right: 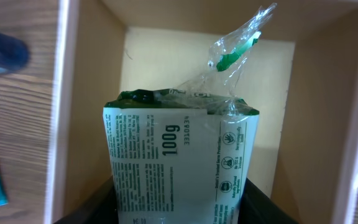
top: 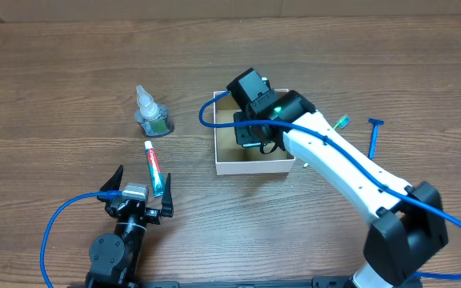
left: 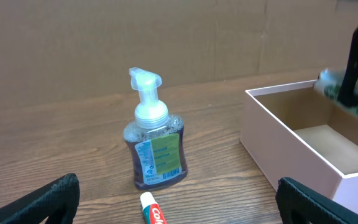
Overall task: Pack container
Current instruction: 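Carry the soap packet into the box and open the right gripper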
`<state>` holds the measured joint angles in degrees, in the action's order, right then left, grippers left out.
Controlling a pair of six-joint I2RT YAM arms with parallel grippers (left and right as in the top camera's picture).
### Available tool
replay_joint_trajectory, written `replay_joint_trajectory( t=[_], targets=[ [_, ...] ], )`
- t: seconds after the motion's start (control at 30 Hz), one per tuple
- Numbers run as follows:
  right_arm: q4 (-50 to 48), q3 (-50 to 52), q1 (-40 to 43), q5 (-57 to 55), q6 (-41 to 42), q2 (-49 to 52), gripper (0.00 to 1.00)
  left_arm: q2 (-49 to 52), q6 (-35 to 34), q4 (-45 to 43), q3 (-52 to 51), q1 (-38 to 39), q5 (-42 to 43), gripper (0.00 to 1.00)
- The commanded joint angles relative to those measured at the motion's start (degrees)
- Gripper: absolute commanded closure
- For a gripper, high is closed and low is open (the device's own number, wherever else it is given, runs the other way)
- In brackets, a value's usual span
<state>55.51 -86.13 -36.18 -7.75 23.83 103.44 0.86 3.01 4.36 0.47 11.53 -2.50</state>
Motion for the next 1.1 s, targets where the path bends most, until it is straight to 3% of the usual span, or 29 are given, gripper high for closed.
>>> replay_joint_trajectory(
  t=[0.0, 0.53, 0.77, 1.07],
  targets=[
    [-2.8, 3.0, -0.1, -1.3, 0.4, 0.3, 0.56, -0.6, 0.7, -0.2, -0.2, -0.3, 0.6, 0.00],
    [-19.0, 15.0, 0.9, -1.9, 0.4, 0.3, 0.55, -0.6, 0.7, -0.2, -0.2, -0.3, 0.6, 0.00],
    [-19.7, 15.0, 1.1, -1.7, 0.4, 0.3, 0.43, -0.6, 0.7, -0.2, -0.2, -0.3, 0.7, 0.00],
    [-16.9, 15.0, 1.1, -1.7, 0.4, 0.3, 0.40, -0.6, 0.7, -0.2, -0.2, -0.3, 0.6, 0.00]
  ],
)
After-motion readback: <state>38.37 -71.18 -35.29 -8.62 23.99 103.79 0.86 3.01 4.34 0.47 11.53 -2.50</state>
